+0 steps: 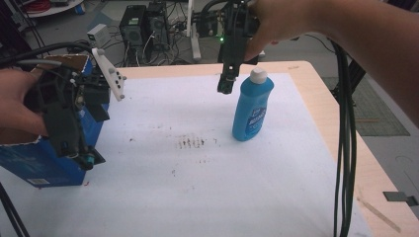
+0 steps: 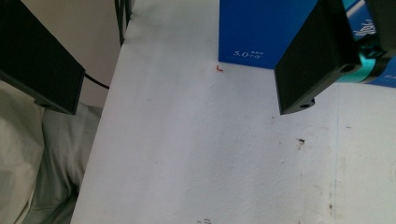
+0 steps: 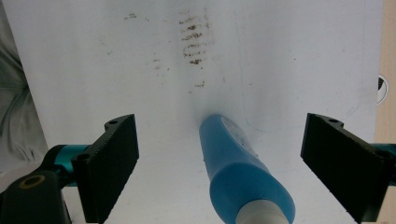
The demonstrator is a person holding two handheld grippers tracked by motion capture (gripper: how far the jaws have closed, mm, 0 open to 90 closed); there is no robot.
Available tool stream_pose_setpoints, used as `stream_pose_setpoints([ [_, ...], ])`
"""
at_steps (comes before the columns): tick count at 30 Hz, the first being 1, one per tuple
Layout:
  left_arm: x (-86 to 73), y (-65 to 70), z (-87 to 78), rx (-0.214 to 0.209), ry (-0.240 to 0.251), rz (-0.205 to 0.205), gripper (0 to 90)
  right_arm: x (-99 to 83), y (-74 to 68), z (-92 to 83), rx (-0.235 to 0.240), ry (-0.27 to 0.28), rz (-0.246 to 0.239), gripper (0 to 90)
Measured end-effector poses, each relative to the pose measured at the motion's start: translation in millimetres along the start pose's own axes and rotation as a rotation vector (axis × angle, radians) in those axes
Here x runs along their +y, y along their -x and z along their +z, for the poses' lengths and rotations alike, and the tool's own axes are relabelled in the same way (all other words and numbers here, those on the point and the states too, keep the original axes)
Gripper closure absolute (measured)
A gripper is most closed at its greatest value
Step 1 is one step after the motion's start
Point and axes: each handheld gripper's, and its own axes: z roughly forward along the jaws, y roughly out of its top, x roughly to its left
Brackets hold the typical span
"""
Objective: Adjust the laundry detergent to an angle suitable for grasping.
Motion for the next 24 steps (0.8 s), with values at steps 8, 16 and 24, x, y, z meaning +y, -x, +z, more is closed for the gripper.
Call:
stream_pose_setpoints([
  [8, 1.6, -3.7, 0.6, 0.007, 0.004, -0.005, 1.7, -1.5, -2.7, -1.1, 0.008, 0.001, -0.008, 10.7],
  [16, 3.7, -4.5, 1.9, 0.003, 0.0, -0.007, 1.7, -4.1, -4.9, -3.9, 0.007, 0.007, -0.004, 10.7],
  [24, 4.0, -5.6, 2.3, 0.015, -0.002, -0.009, 1.7, -6.8, -7.7, -6.2, 0.006, 0.0, 0.0, 10.7],
])
